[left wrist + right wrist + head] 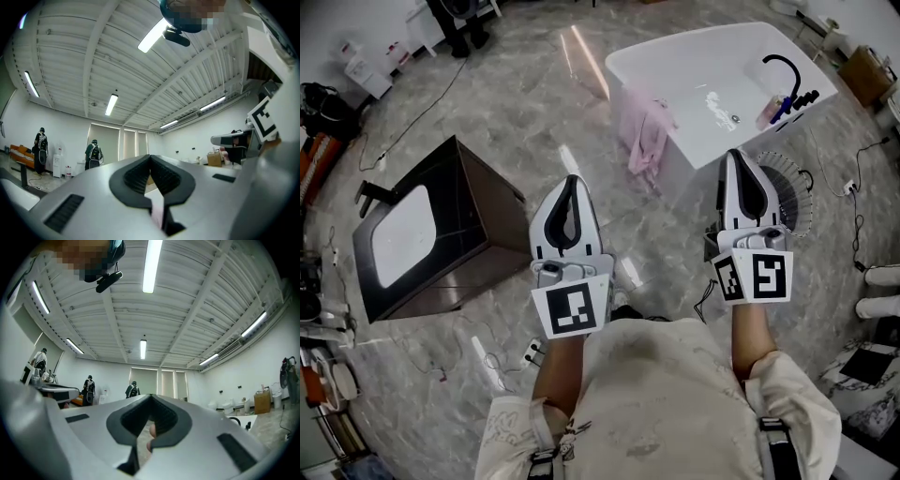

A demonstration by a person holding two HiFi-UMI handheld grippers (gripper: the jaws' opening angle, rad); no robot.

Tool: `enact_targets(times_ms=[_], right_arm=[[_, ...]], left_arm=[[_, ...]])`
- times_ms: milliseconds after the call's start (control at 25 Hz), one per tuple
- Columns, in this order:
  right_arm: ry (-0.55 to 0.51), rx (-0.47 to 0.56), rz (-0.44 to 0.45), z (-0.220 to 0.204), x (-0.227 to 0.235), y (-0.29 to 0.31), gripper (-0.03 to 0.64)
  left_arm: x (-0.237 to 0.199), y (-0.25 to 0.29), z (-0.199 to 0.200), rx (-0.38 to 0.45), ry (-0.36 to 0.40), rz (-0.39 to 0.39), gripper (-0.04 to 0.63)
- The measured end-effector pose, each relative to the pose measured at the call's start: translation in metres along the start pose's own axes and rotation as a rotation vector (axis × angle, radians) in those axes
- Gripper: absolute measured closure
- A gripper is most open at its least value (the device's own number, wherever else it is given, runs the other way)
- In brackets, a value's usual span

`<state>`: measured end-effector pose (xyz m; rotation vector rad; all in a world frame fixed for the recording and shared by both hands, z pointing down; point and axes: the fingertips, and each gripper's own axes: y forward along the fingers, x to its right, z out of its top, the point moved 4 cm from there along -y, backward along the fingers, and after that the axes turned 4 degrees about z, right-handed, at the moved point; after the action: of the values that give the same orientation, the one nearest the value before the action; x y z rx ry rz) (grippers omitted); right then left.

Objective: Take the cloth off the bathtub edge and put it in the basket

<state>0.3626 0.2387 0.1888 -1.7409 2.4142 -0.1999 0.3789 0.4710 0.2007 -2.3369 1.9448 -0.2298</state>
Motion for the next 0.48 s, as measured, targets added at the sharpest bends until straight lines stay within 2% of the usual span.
enact_targets(times_ms=[320, 480], right_arm=[[0.014, -0.005, -0.043, -0.018, -0.021, 0.049, 0.627], [0.013, -0.037, -0.047, -0.031, -0.024, 0.068, 0.627]], left_arm=[[-0.053, 0.035, -0.015, -0.002, 0.01, -0.018, 0.592], [-0.07, 0.056, -0.029, -0.024, -0.051, -0.024, 0.592]])
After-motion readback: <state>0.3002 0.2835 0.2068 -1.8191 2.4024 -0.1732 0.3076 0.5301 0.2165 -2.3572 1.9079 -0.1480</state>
